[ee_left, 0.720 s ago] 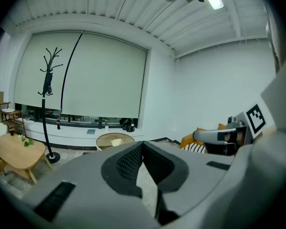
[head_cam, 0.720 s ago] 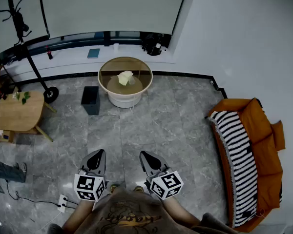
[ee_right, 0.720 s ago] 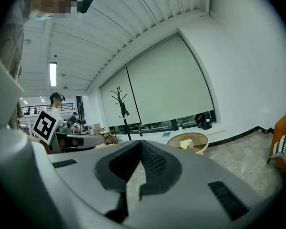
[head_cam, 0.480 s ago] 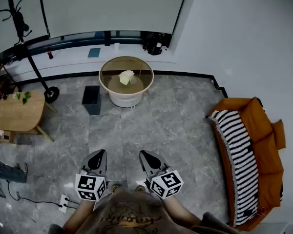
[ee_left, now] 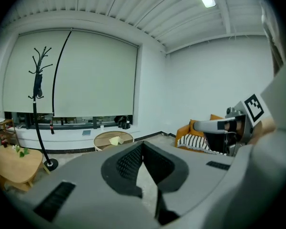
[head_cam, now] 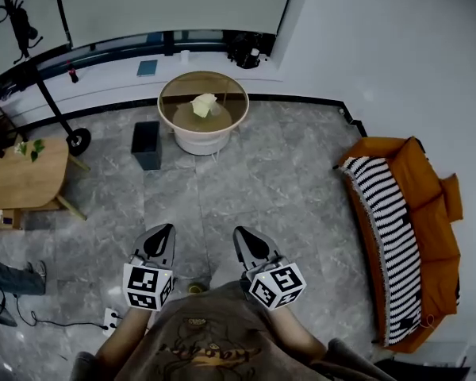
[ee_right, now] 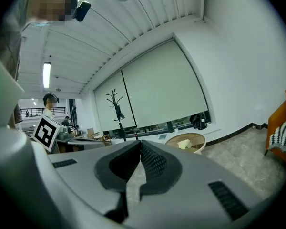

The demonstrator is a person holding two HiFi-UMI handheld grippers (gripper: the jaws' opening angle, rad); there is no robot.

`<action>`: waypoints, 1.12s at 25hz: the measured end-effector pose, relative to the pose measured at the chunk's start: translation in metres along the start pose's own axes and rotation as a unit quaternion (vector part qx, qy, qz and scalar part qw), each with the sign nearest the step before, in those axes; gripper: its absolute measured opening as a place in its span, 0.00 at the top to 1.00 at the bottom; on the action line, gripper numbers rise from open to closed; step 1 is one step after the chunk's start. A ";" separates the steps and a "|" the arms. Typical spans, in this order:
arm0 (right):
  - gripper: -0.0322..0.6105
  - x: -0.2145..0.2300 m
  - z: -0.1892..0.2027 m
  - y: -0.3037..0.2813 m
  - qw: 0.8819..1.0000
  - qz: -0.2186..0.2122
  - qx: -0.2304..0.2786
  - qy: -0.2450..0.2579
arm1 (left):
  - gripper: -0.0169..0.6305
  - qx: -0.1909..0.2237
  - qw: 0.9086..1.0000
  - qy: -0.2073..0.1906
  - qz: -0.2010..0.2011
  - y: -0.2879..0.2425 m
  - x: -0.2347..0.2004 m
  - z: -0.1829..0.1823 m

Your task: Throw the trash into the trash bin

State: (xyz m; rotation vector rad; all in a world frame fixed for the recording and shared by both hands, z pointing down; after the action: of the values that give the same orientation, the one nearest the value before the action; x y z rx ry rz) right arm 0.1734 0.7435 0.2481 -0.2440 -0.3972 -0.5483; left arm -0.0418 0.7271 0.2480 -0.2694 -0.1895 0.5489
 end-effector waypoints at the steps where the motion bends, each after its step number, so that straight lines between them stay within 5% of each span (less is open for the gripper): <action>1: 0.92 -0.002 0.002 -0.001 1.000 0.006 0.000 -0.002 | 0.95 0.001 1.000 0.001 0.004 0.001 -0.003 0.001; 28: 0.92 0.035 -0.026 -0.115 1.000 0.000 -0.007 -0.009 | 0.95 -0.004 1.000 0.023 0.002 -0.089 -0.079 -0.009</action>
State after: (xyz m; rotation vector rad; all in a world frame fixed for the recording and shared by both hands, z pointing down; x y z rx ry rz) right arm 0.1452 0.6236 0.2536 -0.2632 -0.4103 -0.5499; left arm -0.0620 0.6102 0.2576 -0.2905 -0.1473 0.5453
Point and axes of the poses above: the fingertips, and each gripper's own axes: y backward along the fingers, x to its right, z out of its underside, the point moved 6 cm from there along y, backward along the fingers, and after that the axes turned 9 degrees about -y, right-handed, at the moved point
